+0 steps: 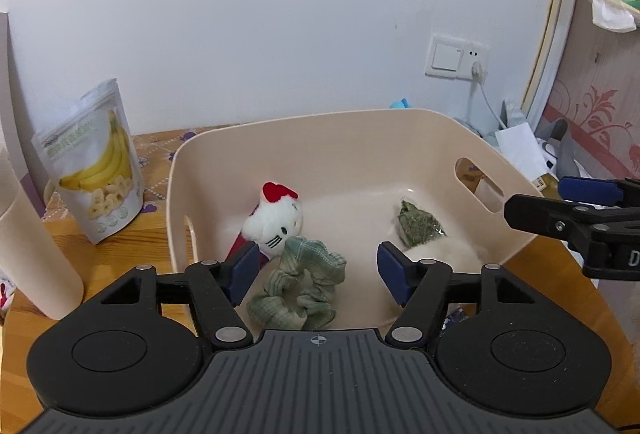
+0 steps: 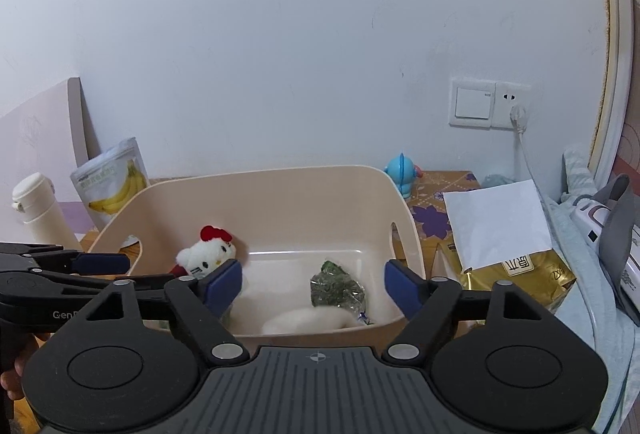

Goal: Organize objects
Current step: 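Open left tool to drop scrunchie in basket while right tool drops the plush, then move left tool to blue cartoon box while right tool approaches black yellow-striped box, then close left tool on blue cartoon box while right tool grips the black box, then lift and carry blue box in left tool while right tool carries black box to basket, then open left tool to drop blue box in basket while right tool drops black box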

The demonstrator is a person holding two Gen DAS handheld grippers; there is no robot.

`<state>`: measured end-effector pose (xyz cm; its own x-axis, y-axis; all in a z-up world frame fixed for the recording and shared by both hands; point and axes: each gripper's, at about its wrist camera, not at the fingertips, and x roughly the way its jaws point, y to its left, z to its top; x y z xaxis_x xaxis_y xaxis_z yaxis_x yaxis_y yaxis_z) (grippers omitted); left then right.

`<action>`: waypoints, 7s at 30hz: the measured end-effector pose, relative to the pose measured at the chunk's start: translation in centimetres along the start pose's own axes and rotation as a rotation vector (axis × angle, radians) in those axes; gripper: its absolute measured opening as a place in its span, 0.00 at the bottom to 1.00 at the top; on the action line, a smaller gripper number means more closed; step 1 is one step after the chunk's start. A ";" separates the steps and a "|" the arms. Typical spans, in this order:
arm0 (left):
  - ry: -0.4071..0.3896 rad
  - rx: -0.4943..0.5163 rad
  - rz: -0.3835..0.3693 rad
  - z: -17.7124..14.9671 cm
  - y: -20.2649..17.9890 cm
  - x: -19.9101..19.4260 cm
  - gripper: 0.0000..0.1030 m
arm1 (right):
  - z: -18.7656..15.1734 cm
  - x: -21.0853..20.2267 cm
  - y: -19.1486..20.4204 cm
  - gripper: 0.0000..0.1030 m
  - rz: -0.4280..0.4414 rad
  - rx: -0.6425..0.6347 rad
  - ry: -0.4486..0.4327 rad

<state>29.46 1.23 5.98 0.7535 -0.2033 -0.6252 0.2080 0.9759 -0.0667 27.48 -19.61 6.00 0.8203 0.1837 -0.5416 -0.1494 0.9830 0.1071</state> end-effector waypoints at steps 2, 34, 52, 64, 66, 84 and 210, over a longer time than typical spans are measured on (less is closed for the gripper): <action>-0.007 -0.002 0.000 -0.1 0.1 -0.6 0.67 | 0.0 -0.5 0.1 0.92 0.003 0.000 -0.008; 0.017 0.008 0.030 -5.8 1.2 -5.4 0.74 | -6.3 -3.3 2.4 1.00 0.008 0.026 0.097; 0.071 -0.060 0.096 -9.6 3.8 -5.0 0.74 | -11.4 -0.9 6.1 1.00 0.055 0.044 0.234; 0.095 -0.086 0.116 -10.6 4.8 -4.7 0.74 | -12.6 1.1 9.1 1.00 0.076 0.041 0.282; 0.100 -0.086 0.111 -10.7 4.7 -4.6 0.74 | -12.8 1.5 9.2 0.98 0.057 0.034 0.287; 0.155 -0.030 0.007 -10.9 0.9 -3.1 0.79 | -13.2 1.1 5.2 0.95 -0.085 0.057 0.282; 0.175 -0.019 0.022 1.9 -0.2 6.2 0.64 | 0.6 5.9 0.1 0.45 -0.031 -0.086 0.116</action>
<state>35.28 -0.38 3.62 0.6375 -0.1668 -0.7522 0.1799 0.9815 -0.0652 32.65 -18.47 3.32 0.7570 0.1475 -0.6365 -0.1753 0.9843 0.0197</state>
